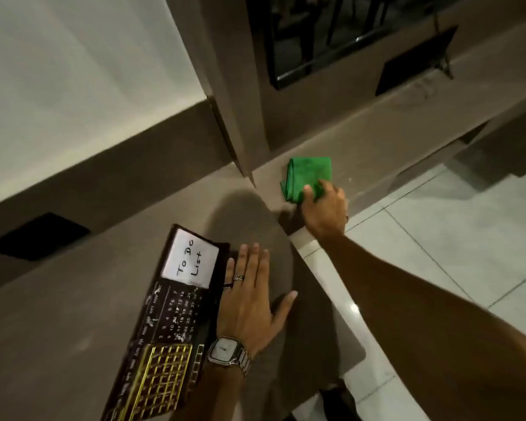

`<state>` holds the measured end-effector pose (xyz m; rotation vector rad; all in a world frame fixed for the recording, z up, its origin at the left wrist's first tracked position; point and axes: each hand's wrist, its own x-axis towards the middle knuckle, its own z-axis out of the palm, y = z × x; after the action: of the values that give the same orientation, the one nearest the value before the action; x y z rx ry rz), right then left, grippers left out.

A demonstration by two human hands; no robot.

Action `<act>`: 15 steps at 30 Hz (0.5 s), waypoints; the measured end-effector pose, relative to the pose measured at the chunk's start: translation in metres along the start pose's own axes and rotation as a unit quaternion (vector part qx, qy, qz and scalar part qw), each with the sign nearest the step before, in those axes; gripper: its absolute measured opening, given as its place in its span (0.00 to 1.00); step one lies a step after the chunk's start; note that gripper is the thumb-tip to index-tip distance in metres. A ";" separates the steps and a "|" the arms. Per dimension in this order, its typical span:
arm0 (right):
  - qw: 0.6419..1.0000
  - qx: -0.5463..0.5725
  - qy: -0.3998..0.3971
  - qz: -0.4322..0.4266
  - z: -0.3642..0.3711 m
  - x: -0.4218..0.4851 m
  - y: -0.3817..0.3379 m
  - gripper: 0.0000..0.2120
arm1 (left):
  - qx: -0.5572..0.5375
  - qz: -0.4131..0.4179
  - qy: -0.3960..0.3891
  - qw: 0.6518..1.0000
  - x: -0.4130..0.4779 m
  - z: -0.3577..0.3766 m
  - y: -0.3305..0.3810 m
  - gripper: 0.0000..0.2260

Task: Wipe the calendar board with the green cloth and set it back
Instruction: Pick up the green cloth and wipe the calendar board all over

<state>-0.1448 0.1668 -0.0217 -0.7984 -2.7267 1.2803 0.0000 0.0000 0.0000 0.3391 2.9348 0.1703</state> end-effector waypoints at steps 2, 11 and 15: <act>0.998 -0.009 0.009 0.069 0.009 0.019 0.009 0.27 | -0.015 -0.003 -0.017 1.000 -0.001 0.017 -0.003 0.41; 0.969 0.173 0.008 0.174 0.033 0.052 0.014 0.35 | 0.004 0.021 0.003 1.000 -0.003 0.045 -0.011 0.40; 0.937 0.272 -0.023 0.218 0.022 0.048 0.002 0.17 | -0.004 0.014 -0.015 1.000 -0.004 0.040 -0.009 0.40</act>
<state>-0.1910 0.1743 -0.0464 -1.3381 -2.0876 2.0197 0.0094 -0.0062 -0.0392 0.3784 2.8993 0.1784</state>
